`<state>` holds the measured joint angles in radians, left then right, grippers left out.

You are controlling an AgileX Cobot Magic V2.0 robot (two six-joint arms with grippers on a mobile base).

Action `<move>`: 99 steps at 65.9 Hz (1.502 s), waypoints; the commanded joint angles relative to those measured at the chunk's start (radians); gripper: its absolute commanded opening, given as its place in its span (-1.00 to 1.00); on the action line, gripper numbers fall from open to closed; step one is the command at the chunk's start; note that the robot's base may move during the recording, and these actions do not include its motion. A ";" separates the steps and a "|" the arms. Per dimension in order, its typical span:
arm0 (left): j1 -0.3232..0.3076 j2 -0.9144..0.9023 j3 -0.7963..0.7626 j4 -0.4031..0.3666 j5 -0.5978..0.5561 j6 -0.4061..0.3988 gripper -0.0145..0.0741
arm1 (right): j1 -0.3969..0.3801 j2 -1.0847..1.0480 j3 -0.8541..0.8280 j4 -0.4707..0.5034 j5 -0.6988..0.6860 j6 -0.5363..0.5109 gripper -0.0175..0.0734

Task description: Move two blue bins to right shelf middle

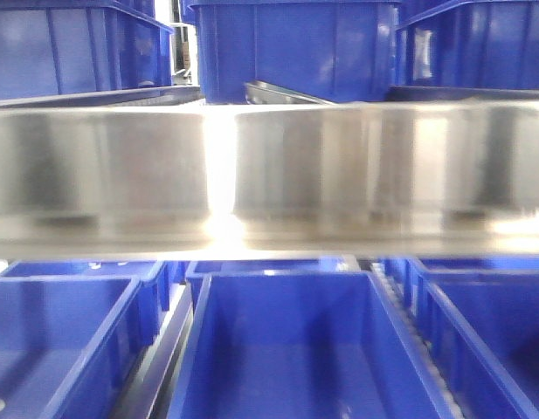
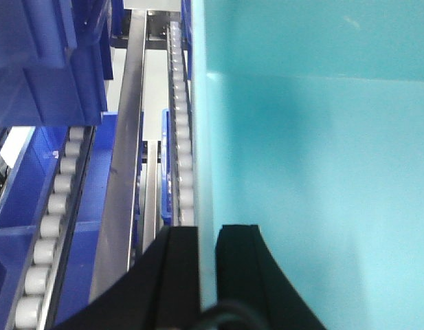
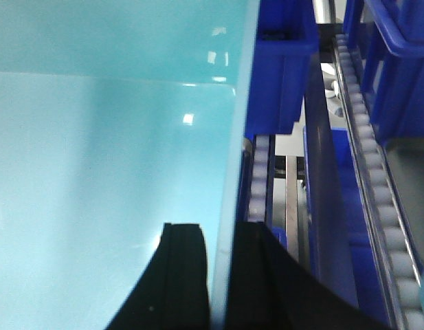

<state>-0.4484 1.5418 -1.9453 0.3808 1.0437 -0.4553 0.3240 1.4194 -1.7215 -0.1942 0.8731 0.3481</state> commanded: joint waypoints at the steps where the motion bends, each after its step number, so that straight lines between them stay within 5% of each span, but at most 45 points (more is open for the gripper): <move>1: -0.007 -0.008 -0.012 0.017 -0.044 0.009 -0.92 | 0.000 -0.011 -0.013 -0.005 -0.051 -0.017 -0.97; 99: -0.007 -0.008 -0.012 0.017 -0.044 0.009 -0.92 | 0.000 -0.011 -0.013 -0.005 -0.051 -0.017 -0.97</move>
<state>-0.4492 1.5418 -1.9453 0.3804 1.0417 -0.4553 0.3223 1.4194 -1.7222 -0.1922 0.8690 0.3481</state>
